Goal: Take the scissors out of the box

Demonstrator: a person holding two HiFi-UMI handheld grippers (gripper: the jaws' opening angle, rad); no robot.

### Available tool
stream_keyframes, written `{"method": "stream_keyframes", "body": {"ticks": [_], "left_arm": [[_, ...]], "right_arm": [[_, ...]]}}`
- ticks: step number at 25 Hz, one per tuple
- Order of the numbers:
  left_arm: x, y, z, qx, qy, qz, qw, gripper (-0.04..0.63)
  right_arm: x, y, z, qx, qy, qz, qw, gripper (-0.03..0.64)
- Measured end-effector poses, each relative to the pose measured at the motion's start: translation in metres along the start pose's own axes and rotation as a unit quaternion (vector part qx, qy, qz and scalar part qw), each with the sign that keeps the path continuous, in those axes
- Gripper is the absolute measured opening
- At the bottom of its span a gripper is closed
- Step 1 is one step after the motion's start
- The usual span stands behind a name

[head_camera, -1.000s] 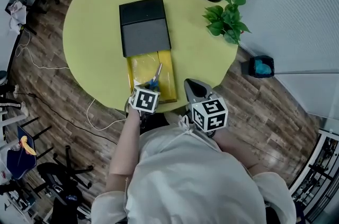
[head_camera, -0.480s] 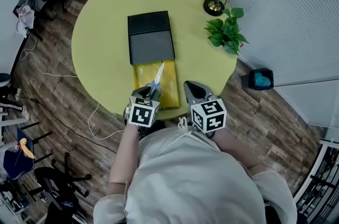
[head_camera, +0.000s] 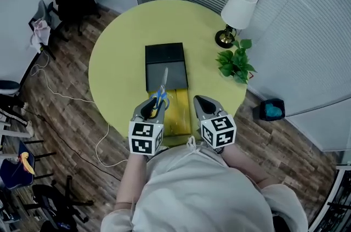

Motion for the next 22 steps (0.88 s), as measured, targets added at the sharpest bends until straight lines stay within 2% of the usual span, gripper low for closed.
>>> {"method": "stream_keyframes", "body": {"ticks": [4,9,14,22], "left_arm": [[0.0,0.042,0.025,0.08,0.002,0.003,0.9968,0.094],[-0.001,0.081,0.05,0.161,0.016,-0.014,0.9868,0.094],[-0.005,0.087,0.05,0.171,0.017,-0.013,0.985,0.094],[-0.002,0.083,0.051,0.167,0.018,-0.017,0.9857,0.094]], "right_arm": [[-0.005,0.027,0.004,0.034,0.009,0.021,0.999,0.0],[-0.007,0.061,0.008,0.073,-0.002,0.058,0.996,0.0],[-0.008,0.075,0.011,0.092,-0.006,0.066,0.994,0.0],[-0.023,0.067,0.013,0.083,0.008,0.062,0.995,-0.002]]}}
Point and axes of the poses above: the fingertips, and each gripper's own axes: z backward along the fingers, x to its right, y out of its top, the point moved 2 cm from there along z, backward along the fingers, and after that the axes turned 10 degrees about z, right-handed, at the moved point
